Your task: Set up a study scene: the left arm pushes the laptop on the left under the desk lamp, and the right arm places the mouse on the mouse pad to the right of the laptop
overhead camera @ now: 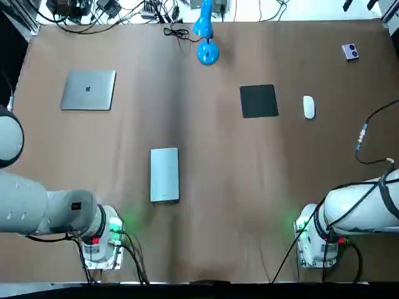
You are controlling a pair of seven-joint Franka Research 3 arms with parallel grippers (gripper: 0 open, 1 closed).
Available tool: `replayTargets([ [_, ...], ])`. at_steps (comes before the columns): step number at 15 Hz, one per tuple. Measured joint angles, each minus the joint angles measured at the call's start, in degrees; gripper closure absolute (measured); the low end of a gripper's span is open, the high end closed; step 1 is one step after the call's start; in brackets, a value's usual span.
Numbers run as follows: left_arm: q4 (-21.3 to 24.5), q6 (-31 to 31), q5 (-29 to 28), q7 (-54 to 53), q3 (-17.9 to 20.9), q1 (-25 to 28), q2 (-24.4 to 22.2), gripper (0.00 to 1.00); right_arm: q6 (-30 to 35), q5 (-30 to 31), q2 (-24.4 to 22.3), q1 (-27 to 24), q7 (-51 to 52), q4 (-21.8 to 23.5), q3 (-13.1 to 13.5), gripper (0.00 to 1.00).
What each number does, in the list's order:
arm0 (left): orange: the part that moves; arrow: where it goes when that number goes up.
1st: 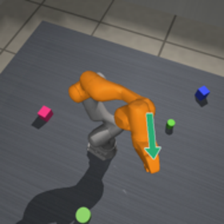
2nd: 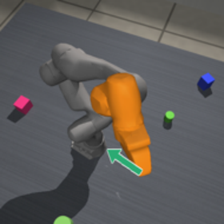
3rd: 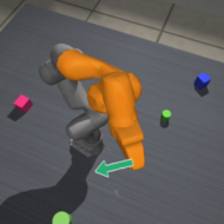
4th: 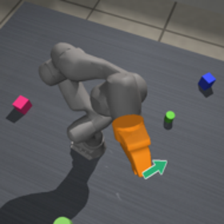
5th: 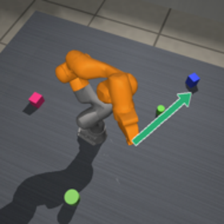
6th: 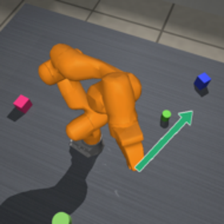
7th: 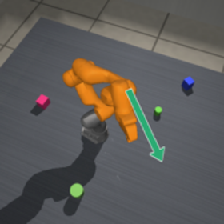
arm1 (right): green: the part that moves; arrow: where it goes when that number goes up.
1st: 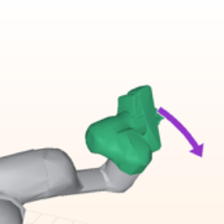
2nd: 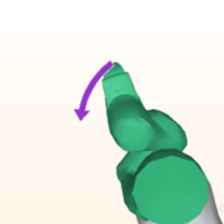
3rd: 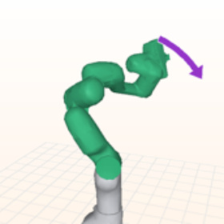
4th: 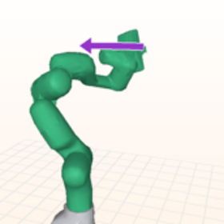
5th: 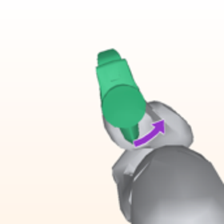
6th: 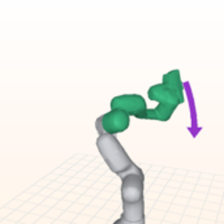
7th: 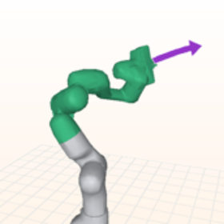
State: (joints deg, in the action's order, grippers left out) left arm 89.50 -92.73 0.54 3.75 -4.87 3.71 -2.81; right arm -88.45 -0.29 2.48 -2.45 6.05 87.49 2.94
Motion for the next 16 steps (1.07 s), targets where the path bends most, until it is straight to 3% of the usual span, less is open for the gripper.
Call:
replayTargets([
  [10, 0.0, -0.2, 0.0, 0.1, -0.1, 0.0, 0.0, 0.00, -0.4, 0.0, 1.1, 0.0, 0.0, 0.8, -0.2, 0.00],
  [13, 0.2, 0.4, 0.0, 1.2, 0.1, 0.2, 0.0, 0.00, -3.0, -0.1, 5.8, -0.7, 0.0, 2.1, 0.0, 0.00],
  [16, 0.7, 0.6, 0.0, 3.7, 0.3, 2.6, 0.7, 0.00, -7.3, -1.7, 13.5, -1.6, 0.1, 2.8, 0.0, 0.00],
])
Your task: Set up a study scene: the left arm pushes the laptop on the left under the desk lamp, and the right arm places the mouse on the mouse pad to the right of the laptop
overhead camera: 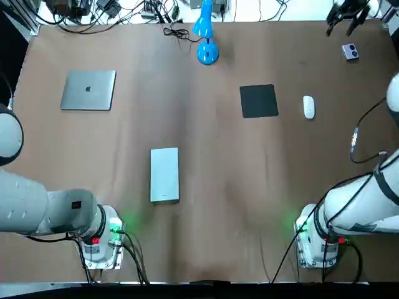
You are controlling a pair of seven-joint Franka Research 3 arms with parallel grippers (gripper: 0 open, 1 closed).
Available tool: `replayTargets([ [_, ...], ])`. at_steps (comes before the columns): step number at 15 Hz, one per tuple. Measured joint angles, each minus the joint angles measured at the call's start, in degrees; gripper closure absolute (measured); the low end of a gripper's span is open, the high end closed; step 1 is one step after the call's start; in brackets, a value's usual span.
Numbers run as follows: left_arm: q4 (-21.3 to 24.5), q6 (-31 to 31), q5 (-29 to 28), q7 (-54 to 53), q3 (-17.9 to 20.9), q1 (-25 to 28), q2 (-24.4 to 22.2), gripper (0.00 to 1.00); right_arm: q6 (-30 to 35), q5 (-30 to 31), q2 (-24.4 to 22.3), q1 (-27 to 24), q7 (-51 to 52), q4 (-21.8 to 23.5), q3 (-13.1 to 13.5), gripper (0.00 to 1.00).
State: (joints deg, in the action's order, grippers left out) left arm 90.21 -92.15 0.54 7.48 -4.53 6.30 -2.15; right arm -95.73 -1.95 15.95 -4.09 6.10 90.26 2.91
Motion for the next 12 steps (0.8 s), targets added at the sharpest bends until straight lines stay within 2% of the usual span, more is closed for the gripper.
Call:
replayTargets([
  [3, 0.1, -1.4, 0.0, 5.9, 0.2, 2.8, 2.5, 0.00, -3.8, -3.4, 7.2, -1.1, 0.2, 0.2, 0.0, 0.00],
  [5, 0.3, -3.3, 0.0, 11.6, 0.3, 4.1, 5.3, 0.00, -6.9, -3.7, 10.2, -1.3, 0.4, 1.2, 0.0, 0.00],
  [8, 0.4, -6.7, -0.1, 22.6, 0.8, 5.9, 11.2, 0.00, -13.0, -3.8, 11.3, -1.3, 0.4, 7.1, -0.1, 0.00],
  [12, 0.4, -11.4, -0.2, 32.1, 1.1, 12.0, 17.6, 0.00, -20.0, -3.7, 11.3, -1.2, 0.4, 15.6, -0.1, 0.00],
])
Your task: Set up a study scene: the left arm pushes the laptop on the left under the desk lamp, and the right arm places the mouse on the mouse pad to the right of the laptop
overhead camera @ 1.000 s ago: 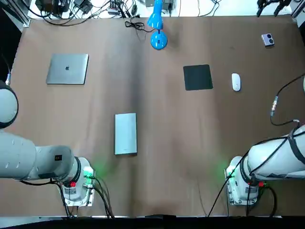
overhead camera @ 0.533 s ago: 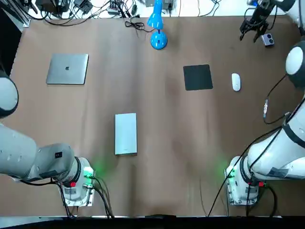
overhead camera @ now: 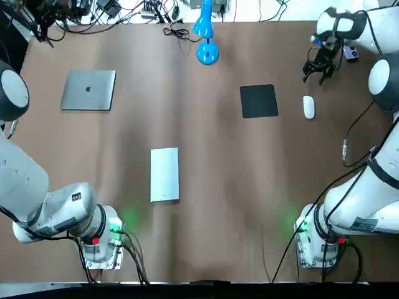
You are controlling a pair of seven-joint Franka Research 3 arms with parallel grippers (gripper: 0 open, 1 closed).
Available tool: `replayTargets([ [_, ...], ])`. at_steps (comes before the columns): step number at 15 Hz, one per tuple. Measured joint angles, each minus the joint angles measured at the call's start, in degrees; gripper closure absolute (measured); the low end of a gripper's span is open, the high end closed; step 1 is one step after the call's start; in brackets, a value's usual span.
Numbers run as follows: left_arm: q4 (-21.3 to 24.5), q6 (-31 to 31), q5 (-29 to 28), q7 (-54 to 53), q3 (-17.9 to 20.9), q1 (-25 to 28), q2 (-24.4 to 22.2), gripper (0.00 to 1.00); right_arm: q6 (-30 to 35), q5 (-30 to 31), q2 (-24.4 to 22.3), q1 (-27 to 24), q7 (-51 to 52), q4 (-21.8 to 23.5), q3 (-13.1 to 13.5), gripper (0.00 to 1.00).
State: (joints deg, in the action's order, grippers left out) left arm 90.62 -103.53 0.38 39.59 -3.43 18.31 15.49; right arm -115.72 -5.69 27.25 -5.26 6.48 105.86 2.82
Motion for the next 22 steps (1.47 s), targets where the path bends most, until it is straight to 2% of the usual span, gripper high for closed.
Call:
replayTargets([
  [3, 0.0, -2.9, -0.4, 8.2, 0.7, 2.9, 3.9, 0.00, -2.6, 0.0, 0.0, 0.0, 0.0, 4.2, 0.2, 0.00],
  [4, 0.1, -7.6, -1.2, 10.9, 2.3, 3.3, 7.3, 0.00, -3.0, 0.0, 0.0, -0.1, 0.0, 5.1, 0.7, 0.00],
  [6, 0.1, -14.1, -1.2, 14.4, 2.9, 5.1, 10.8, 0.00, -3.0, 0.0, 0.0, -0.1, 0.0, 5.3, 2.0, 0.00],
  [10, 0.0, -23.1, -1.2, 19.0, 3.0, 10.6, 16.4, 0.00, -3.0, 1.2, 0.7, 0.4, -5.5, 6.2, 2.9, 0.04],
  [13, 0.0, -26.2, -0.9, 20.5, 3.0, 11.7, 20.8, 0.00, -3.3, 3.1, 2.2, 2.3, -10.9, 6.2, 2.8, 0.05],
  [16, -0.1, -28.1, -0.7, 21.7, 2.7, 11.3, 24.9, 0.00, -3.5, 3.9, 2.8, 2.8, -11.6, 6.2, 2.8, 0.05],
  [19, -0.6, -29.6, -0.3, 21.8, 2.6, 11.4, 26.6, 0.00, -3.5, 6.8, 3.1, 2.8, -11.4, 6.1, 2.9, 0.10],
  [22, -0.6, -31.3, -0.3, 21.8, 2.7, 11.7, 27.5, 0.00, -3.5, 7.0, 3.3, 2.8, -10.5, 6.0, 2.8, 0.13],
])
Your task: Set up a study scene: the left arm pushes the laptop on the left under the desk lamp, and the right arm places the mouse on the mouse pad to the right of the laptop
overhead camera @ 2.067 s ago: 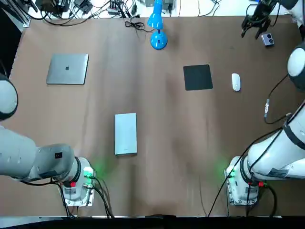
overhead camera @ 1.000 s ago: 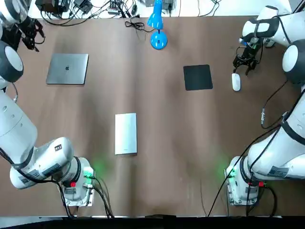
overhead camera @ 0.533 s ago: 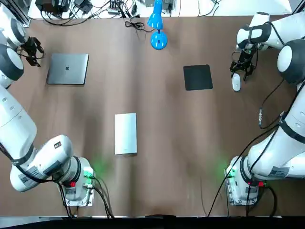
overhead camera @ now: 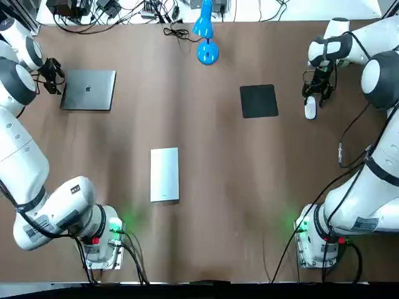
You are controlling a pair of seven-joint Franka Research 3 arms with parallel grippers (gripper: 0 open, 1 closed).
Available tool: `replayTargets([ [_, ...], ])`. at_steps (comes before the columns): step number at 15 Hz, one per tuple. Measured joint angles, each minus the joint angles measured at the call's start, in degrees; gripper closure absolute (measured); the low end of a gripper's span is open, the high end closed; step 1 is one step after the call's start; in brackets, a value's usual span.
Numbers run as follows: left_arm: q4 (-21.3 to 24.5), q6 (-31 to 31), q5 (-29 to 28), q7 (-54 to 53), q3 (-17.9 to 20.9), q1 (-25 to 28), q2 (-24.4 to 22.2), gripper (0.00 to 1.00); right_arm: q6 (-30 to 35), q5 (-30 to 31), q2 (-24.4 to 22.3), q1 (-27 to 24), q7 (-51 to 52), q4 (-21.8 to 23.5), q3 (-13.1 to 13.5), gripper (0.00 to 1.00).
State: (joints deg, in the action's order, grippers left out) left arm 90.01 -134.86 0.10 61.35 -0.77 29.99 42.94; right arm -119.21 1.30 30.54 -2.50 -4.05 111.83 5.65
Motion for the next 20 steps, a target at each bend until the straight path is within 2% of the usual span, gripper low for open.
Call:
replayTargets([
  [5, -1.0, -2.4, 0.1, -0.2, 0.2, 1.7, 3.8, 0.00, 0.0, 0.0, 1.1, 1.2, 0.3, -0.4, -0.4, 0.13],
  [9, -1.5, -2.4, 0.2, -0.2, 0.0, 1.6, 4.0, 0.00, 0.0, 0.0, 1.3, 1.2, 0.5, -0.6, -0.4, 0.13],
  [14, -1.5, -2.4, 0.2, -0.2, -0.4, 1.0, 4.0, 0.00, 0.0, 0.0, 1.6, 1.0, 7.7, -0.6, -0.2, 0.13],
  [18, -0.9, -2.7, 0.2, -0.3, -1.4, 0.8, 3.9, 0.00, 0.0, 0.0, 1.7, 0.8, 11.1, -0.6, -0.1, 0.19],
  [19, -0.3, -3.6, 0.2, -0.3, -1.7, 0.8, 3.7, 0.00, 0.0, 0.0, 1.7, 0.9, 11.3, -0.6, -0.2, 0.26],
  [20, 0.6, -4.7, 0.2, -0.3, -2.1, 0.8, 3.6, 0.00, 0.1, 0.0, 1.8, 0.9, 11.4, -0.6, -0.2, 0.26],
])
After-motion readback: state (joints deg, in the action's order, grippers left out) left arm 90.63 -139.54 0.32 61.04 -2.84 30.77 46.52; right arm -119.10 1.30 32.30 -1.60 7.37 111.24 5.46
